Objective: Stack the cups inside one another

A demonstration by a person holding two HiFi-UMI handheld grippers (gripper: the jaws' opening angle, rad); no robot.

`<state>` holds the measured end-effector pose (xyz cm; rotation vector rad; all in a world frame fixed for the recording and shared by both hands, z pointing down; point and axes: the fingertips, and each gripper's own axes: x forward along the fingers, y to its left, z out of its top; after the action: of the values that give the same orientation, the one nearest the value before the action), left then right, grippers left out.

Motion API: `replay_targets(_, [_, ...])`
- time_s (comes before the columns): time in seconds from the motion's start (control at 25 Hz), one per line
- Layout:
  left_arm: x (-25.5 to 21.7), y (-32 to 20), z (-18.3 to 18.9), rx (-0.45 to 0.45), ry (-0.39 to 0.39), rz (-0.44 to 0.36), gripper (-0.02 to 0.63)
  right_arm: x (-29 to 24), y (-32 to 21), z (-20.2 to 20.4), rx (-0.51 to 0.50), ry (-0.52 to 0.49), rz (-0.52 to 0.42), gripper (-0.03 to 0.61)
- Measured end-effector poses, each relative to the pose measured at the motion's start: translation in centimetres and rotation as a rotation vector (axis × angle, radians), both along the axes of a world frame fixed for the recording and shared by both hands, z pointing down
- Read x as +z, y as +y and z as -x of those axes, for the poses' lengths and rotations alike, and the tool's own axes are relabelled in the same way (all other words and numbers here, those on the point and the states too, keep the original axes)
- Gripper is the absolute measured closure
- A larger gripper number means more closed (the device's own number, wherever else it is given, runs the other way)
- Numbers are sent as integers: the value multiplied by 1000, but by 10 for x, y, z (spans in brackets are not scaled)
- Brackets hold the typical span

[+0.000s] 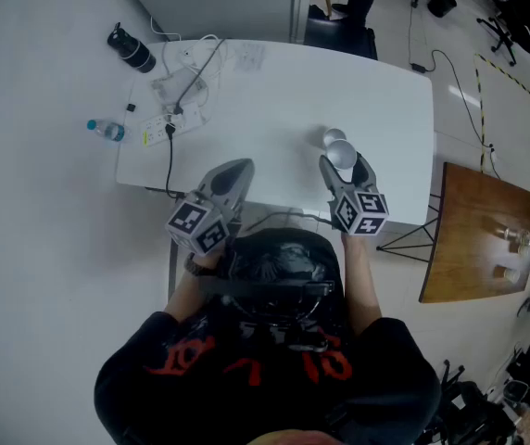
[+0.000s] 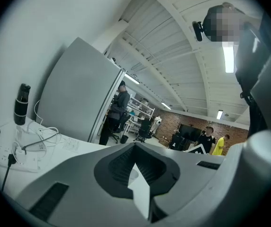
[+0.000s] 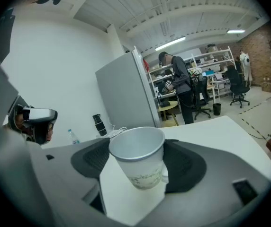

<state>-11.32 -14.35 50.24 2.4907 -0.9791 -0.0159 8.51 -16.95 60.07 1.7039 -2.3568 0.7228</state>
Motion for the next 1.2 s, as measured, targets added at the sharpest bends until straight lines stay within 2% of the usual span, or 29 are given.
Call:
replay_targets(0.36, [11,7,-5,35,3,37,609,-5,-20,-19,15,47,-31,213])
replay_targets(0.52, [5,10,-9,59,-17,-4,607,2,-35,-27,12,33,-27,213])
replay_targets(0.56, [1,13,-13,81,-10,-18,585,5,-38,-28,9,31,-21,215])
replay_targets(0.68, [-8,19,-22,134,20,-37,434,12,-45,-32,0,23,-7,215])
replay_targets(0.72, [-10,20,-22,135,22,-41,414,15,-48,-31,-5,5,-2,215])
replay_targets(0.8, [-11,21,-21,123,20,-49,391,21,-53,-28,-24,-42,8,213])
replay_targets(0.96, [-8,26,-29,138,20,-45,390,37,-57,-32,-58,-82,36,213])
replay_targets(1.12, [-5,34,-30,145,-2,-54,390,56,-63,-29,-77,-55,57,213])
replay_targets(1.2, [-3,34,-30,142,-4,-56,390,67,-69,-29,-80,-11,70,213])
